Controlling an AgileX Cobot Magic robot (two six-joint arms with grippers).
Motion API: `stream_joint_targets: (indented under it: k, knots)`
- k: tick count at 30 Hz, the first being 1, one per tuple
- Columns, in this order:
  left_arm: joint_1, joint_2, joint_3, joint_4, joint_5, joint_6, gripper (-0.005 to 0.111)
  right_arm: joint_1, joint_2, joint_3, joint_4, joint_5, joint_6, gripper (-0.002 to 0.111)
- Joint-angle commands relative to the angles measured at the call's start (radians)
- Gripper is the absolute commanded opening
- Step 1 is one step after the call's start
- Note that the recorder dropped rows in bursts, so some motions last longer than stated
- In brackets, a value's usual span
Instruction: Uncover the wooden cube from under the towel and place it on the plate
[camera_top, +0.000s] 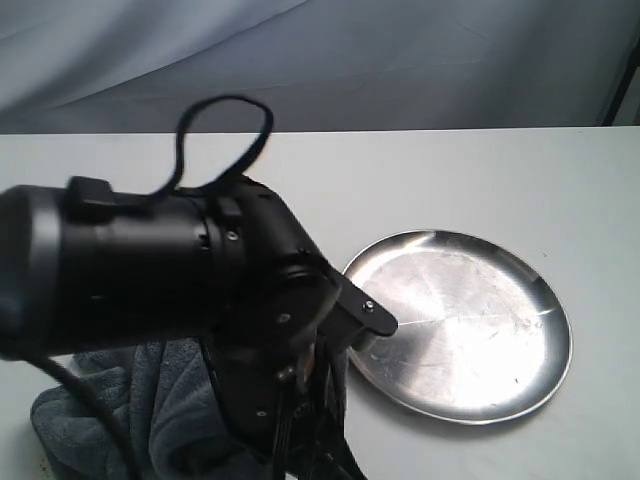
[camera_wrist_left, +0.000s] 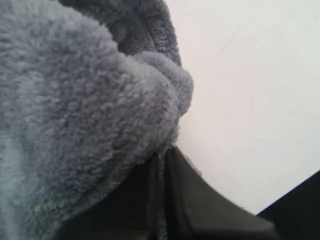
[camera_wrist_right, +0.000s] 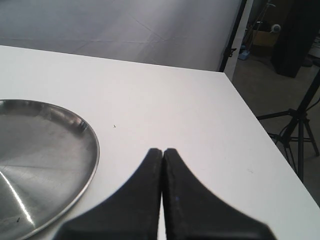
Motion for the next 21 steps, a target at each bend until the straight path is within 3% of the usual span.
stream_joint_targets:
  k: [1,21]
  knots:
    - [-0.004,-0.096,0.001,0.050,-0.027,-0.056,0.000,0.000,-0.004,0.004,-0.010,0.000,0.003,0.000]
    - [0.001,-0.451,0.001,0.511,-0.016,-0.338,0.000,0.000,-0.004,0.004,-0.010,0.000,0.003,0.000]
